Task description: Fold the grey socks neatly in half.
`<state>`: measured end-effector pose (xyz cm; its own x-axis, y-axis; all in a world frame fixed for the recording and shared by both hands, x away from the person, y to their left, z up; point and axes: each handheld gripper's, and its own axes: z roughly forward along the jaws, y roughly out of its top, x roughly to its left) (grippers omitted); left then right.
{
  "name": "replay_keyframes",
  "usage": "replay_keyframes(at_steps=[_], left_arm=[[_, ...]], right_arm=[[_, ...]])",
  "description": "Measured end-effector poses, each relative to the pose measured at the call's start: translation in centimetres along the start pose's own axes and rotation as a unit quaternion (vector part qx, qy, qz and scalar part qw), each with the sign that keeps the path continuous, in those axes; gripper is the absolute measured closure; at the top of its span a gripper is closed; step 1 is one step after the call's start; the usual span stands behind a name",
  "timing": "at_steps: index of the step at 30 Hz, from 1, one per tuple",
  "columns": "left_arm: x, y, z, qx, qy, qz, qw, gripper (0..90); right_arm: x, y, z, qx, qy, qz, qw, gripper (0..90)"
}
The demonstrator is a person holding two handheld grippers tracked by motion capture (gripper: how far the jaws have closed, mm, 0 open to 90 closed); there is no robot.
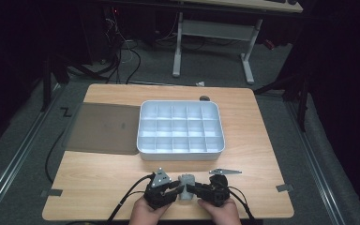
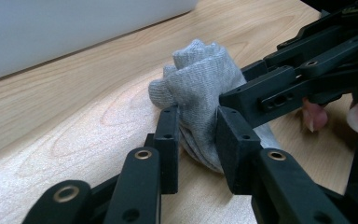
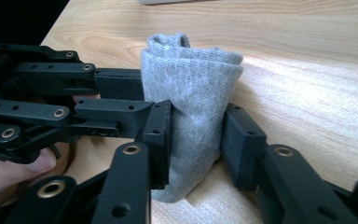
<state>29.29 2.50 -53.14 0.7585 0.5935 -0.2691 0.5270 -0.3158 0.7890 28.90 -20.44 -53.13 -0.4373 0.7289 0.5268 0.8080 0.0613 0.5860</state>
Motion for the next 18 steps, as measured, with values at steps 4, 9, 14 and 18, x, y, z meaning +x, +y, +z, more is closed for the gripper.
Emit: replay_keyframes(at_steps=[4, 9, 14, 18], left_arm=[[0.5, 0.1, -0.8, -0.007, 0.000, 0.005, 1.0000, 62.2], [1.9, 0.7, -3.4, -0.030, 0.014, 0.009, 0.9994, 60.6], [3.4, 0.1, -5.3, -0.025, 0.058, 0.036, 0.9973, 60.7], [4.3, -0.8, -5.6, -0.033, 0.056, 0.013, 0.9978, 61.0]], right_arm=[[0.5, 0.1, 0.1, 0.005, -0.011, -0.036, 0.9993, 73.2], [0.9, 0.5, 0.2, 0.011, -0.018, -0.055, 0.9982, 75.3], [0.8, 1.1, -0.3, 0.013, -0.040, -0.069, 0.9967, 75.9], [0.7, 1.6, -1.2, 0.030, -0.066, -0.086, 0.9936, 76.2]])
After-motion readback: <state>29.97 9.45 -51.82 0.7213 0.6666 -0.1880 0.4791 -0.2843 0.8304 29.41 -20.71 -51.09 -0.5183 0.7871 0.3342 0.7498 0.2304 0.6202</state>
